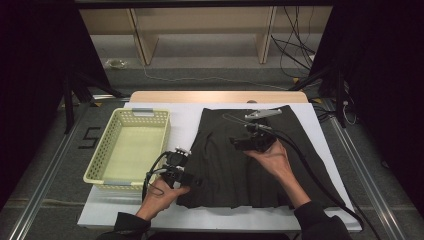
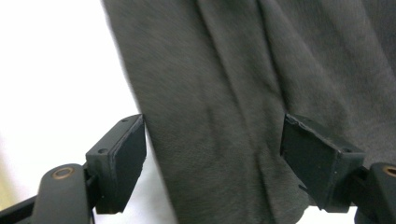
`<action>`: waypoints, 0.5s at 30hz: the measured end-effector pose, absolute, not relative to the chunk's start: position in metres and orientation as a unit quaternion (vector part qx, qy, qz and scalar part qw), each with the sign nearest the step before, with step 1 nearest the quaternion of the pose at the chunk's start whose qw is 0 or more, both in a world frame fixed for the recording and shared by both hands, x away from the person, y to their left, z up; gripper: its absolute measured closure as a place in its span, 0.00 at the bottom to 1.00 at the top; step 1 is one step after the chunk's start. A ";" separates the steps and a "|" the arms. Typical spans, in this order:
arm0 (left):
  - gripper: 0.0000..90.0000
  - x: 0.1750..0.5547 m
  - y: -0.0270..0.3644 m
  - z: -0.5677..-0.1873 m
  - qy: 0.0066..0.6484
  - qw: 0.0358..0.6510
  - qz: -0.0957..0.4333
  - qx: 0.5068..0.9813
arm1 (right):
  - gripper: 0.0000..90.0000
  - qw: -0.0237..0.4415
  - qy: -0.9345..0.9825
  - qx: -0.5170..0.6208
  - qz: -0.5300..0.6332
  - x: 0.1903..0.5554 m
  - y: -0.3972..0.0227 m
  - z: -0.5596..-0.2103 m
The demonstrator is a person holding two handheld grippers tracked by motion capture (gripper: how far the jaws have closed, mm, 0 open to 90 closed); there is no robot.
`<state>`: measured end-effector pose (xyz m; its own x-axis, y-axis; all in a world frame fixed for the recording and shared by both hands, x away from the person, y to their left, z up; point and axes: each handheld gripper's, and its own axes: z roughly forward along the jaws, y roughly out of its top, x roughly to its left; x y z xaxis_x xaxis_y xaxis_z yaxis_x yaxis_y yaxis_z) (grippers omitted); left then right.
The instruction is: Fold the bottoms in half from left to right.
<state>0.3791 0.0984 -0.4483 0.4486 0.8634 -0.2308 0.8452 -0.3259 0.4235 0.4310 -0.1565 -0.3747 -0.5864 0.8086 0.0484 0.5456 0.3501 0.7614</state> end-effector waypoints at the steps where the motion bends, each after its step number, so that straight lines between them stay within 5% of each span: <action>1: 0.25 0.380 0.097 -0.451 0.529 0.246 0.012 0.812 | 0.28 0.170 0.803 0.422 0.384 0.431 -0.156 -0.375; 7: 0.30 0.383 0.098 -0.461 0.536 0.239 -0.012 0.809 | 0.28 0.170 0.802 0.424 0.385 0.433 -0.155 -0.376; 15: 0.65 0.389 0.105 -0.468 0.541 0.253 -0.022 0.802 | 0.28 0.168 0.800 0.428 0.386 0.437 -0.156 -0.377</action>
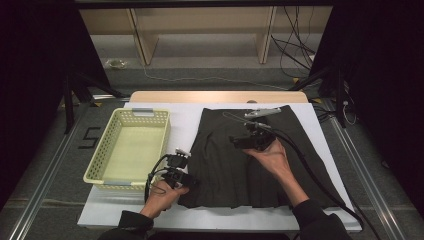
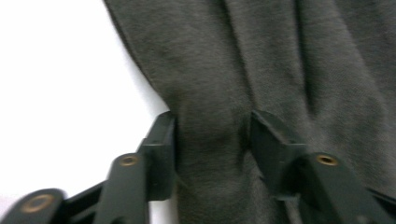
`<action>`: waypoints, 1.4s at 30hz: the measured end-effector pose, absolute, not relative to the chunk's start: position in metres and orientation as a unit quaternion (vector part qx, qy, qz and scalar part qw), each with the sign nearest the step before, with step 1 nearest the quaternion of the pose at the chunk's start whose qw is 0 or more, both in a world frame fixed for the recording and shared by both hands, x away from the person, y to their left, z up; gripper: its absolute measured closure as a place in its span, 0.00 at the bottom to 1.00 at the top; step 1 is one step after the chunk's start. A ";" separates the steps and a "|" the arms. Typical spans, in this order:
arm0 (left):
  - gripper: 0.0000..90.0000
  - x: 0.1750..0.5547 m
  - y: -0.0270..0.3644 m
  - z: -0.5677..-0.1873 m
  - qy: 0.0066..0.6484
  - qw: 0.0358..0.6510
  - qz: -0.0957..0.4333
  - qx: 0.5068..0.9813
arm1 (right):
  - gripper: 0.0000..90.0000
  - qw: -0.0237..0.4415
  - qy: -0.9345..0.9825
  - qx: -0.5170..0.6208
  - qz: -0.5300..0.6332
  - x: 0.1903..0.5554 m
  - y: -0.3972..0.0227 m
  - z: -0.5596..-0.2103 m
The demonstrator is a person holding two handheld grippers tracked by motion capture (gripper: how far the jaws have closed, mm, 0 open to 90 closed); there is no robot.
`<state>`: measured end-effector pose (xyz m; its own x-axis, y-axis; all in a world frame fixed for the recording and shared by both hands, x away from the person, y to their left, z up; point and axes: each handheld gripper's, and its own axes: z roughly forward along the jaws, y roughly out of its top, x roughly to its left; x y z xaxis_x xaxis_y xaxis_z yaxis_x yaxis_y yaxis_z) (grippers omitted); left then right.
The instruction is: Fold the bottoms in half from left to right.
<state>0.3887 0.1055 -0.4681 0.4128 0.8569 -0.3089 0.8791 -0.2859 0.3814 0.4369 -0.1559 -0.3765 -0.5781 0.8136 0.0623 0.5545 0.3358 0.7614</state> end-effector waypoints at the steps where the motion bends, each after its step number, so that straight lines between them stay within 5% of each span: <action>1: 0.72 0.389 0.106 -0.468 0.540 0.256 -0.023 0.801 | 0.28 0.167 0.799 0.429 0.386 0.437 -0.155 -0.377; 7: 0.94 0.389 0.106 -0.460 0.527 0.276 -0.024 0.803 | 0.28 0.166 0.802 0.428 0.382 0.439 -0.155 -0.378; 21: 0.94 0.371 0.080 -0.399 0.472 0.367 0.003 0.802 | 0.28 0.154 0.798 0.439 0.383 0.445 -0.155 -0.377; 42: 0.94 0.370 0.034 -0.366 0.405 0.406 0.012 0.819 | 0.26 0.142 0.813 0.421 0.377 0.456 -0.121 -0.367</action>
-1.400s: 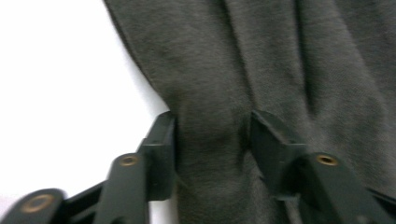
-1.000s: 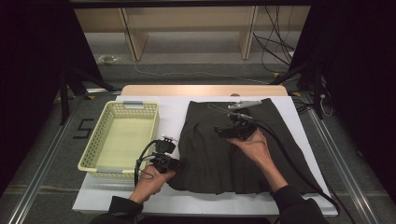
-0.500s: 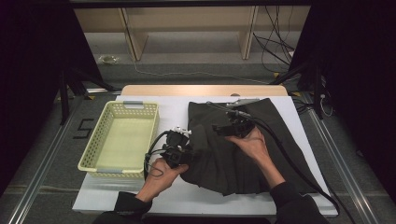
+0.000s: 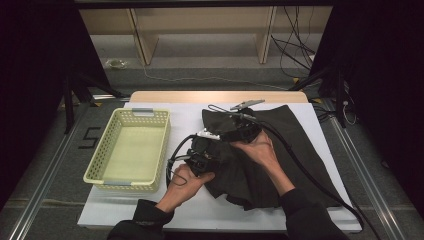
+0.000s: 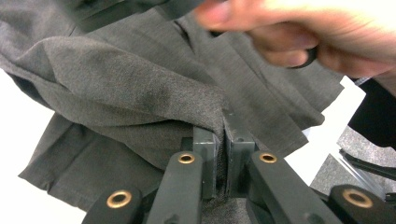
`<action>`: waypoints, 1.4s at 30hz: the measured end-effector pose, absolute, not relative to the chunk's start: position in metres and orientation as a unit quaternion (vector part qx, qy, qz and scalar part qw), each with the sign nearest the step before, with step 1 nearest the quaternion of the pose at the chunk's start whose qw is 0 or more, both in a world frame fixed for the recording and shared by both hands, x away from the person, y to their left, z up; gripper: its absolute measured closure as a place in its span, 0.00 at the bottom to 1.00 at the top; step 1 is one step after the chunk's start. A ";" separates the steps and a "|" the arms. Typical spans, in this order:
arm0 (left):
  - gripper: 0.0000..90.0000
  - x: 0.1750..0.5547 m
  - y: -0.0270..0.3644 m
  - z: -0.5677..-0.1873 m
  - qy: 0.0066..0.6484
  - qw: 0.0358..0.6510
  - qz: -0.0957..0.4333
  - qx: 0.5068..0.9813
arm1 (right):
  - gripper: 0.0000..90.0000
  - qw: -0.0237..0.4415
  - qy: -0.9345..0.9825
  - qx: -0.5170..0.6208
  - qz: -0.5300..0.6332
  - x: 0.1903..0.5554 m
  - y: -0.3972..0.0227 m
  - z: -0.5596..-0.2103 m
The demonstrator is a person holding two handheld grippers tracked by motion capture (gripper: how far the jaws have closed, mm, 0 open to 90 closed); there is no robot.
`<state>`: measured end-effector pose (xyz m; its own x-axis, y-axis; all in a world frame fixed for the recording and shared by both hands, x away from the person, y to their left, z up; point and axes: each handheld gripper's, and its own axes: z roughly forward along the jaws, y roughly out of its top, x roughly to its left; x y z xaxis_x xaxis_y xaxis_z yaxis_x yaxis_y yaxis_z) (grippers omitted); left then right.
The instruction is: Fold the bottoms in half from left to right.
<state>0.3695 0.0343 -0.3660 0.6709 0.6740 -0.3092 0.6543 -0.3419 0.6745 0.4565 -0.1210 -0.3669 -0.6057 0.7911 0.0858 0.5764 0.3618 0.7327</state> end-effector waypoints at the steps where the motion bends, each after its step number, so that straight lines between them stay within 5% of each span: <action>1: 0.95 0.369 0.033 -0.366 0.405 0.406 0.013 0.819 | 0.26 0.143 0.814 0.420 0.375 0.457 -0.119 -0.366; 18: 0.95 0.366 0.027 -0.364 0.391 0.406 0.017 0.826 | 0.28 0.126 0.834 0.410 0.348 0.465 -0.099 -0.377; 42: 0.94 0.364 0.018 -0.362 0.379 0.392 0.023 0.838 | 0.49 0.088 0.851 0.404 0.324 0.470 -0.093 -0.386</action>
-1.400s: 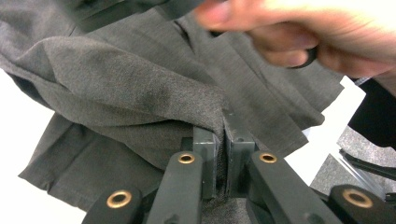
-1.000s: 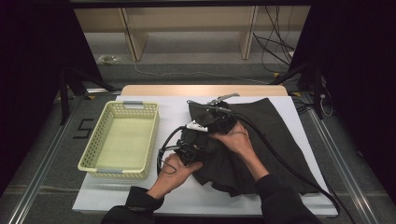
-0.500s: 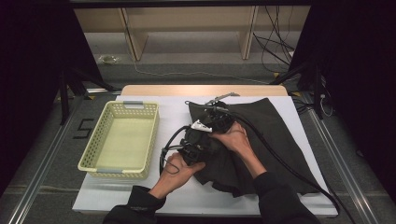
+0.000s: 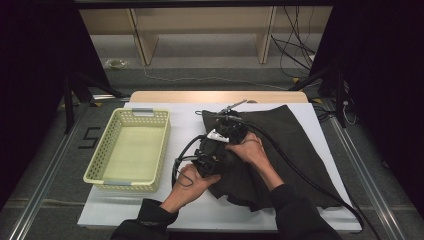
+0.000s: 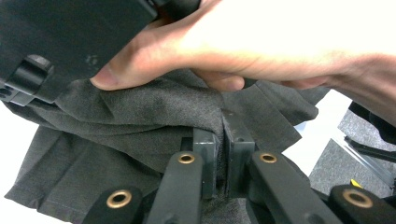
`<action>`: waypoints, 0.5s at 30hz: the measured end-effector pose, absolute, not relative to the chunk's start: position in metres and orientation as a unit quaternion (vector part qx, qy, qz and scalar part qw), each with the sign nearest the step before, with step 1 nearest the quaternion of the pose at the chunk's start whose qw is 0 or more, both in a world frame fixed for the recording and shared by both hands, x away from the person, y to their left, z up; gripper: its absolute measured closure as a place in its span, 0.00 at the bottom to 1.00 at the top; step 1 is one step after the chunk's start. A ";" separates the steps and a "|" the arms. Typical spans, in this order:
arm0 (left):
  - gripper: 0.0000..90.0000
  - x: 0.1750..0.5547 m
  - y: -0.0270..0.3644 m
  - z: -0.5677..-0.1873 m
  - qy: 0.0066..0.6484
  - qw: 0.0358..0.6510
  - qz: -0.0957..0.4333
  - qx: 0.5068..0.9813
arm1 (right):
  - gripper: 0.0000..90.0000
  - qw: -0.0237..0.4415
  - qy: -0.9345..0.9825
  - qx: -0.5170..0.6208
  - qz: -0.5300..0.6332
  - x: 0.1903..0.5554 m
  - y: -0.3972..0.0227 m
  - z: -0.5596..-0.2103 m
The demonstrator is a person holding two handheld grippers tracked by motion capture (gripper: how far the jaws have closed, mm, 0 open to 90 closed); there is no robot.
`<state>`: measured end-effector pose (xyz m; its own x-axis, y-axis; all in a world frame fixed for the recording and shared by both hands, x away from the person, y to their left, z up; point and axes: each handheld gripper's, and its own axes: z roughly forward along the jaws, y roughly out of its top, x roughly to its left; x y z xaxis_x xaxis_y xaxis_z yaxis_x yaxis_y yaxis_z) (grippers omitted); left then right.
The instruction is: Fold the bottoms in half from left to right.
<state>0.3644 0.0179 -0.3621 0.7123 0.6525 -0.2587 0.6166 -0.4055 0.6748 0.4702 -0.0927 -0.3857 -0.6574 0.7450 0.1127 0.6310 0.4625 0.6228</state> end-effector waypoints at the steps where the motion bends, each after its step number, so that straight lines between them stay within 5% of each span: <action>1: 0.94 0.364 0.017 -0.362 0.378 0.392 0.022 0.838 | 0.51 0.089 0.851 0.405 0.322 0.471 -0.092 -0.386; 11: 0.94 0.363 0.016 -0.361 0.373 0.391 0.024 0.841 | 0.93 0.093 0.861 0.400 0.302 0.472 -0.090 -0.388; 15: 0.94 0.363 0.017 -0.360 0.374 0.395 0.022 0.839 | 0.97 0.094 0.858 0.402 0.306 0.473 -0.093 -0.384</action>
<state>0.3635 0.0171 -0.3602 0.7191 0.6447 -0.2593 0.6104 -0.4076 0.6792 0.4730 -0.0929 -0.3841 -0.6590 0.7475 0.0841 0.6320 0.4896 0.6008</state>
